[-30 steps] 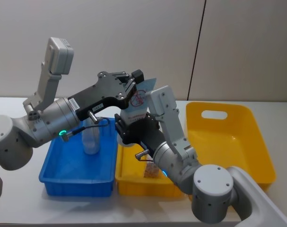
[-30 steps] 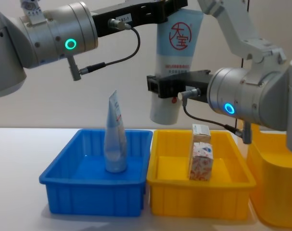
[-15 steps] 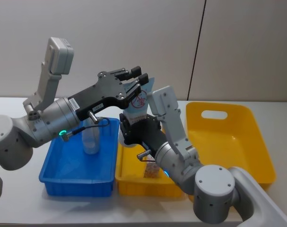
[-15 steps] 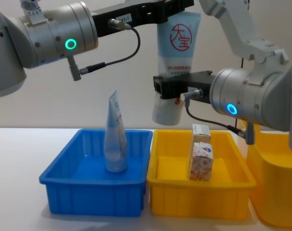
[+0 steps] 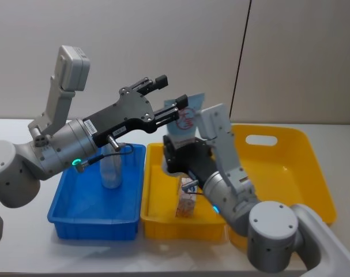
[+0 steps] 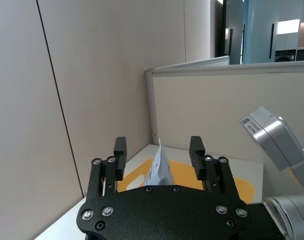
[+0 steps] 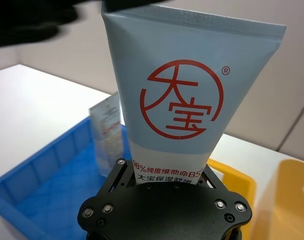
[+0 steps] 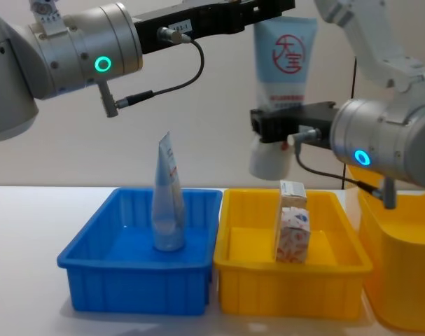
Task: Bimanual collaborative sorting of washing and personal care products
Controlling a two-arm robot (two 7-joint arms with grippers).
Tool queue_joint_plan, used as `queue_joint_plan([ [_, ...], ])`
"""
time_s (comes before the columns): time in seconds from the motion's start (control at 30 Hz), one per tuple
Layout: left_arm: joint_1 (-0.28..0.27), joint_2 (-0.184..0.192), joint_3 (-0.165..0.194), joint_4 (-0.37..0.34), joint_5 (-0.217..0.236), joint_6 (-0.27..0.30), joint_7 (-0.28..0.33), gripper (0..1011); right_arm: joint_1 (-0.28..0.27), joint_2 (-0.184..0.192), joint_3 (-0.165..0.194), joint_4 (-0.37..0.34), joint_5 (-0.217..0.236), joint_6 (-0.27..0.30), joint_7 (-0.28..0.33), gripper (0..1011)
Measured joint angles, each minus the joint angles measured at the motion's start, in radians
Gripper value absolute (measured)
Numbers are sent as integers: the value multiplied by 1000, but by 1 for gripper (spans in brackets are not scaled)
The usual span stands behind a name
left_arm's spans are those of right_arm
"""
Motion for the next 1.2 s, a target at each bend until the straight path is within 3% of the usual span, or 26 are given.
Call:
queue_joint_plan([
  [0.33, 0, 0, 0, 0, 0, 0, 0, 987, -12, 19, 60, -10, -22, -6, -56, 235],
  [0.83, 0, 0, 0, 0, 0, 0, 0, 1001, -30, 54, 183, -42, -40, -9, -149, 235],
  [1.2, 0, 0, 0, 0, 0, 0, 0, 1001, -67, 105, 285, -91, -32, 52, -174, 226],
])
